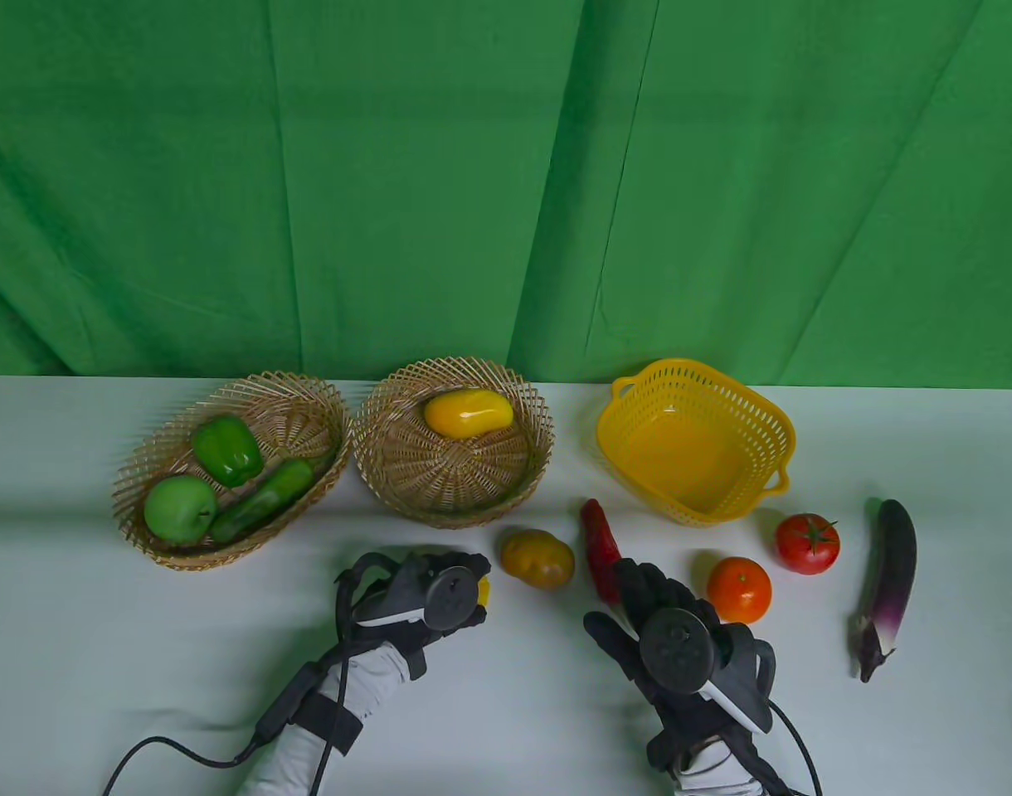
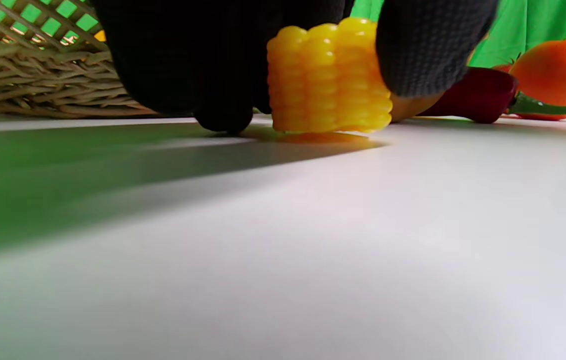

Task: Place 10 objects into 3 containers, with green background

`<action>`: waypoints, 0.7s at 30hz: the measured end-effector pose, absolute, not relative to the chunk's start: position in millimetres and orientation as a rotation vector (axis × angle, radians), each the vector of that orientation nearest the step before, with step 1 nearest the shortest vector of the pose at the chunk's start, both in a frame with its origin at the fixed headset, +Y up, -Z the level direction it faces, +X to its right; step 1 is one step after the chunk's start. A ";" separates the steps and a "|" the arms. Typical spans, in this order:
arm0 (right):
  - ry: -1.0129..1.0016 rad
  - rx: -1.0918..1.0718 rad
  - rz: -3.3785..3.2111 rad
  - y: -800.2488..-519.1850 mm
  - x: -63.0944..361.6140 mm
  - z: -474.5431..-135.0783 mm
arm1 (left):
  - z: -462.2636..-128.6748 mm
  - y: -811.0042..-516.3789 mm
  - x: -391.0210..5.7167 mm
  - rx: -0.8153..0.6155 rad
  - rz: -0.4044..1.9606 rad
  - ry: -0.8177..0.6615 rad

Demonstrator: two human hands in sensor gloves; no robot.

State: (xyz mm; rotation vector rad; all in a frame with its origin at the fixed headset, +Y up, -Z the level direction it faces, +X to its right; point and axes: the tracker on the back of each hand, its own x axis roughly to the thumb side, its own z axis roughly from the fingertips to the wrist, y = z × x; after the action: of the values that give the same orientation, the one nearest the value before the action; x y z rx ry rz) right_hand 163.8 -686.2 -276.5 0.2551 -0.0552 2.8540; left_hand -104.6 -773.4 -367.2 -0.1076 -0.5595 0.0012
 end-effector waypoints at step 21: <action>-0.056 0.263 2.853 -686.5 163.1 -276.0 | -370.7 -722.4 -130.4 0.009 0.110 -0.500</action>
State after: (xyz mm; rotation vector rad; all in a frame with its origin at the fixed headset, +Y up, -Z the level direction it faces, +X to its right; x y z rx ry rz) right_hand 163.1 -686.5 -276.0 0.2629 -0.0564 2.8530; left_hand -130.4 -722.4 -370.7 0.0093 -0.5004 0.1098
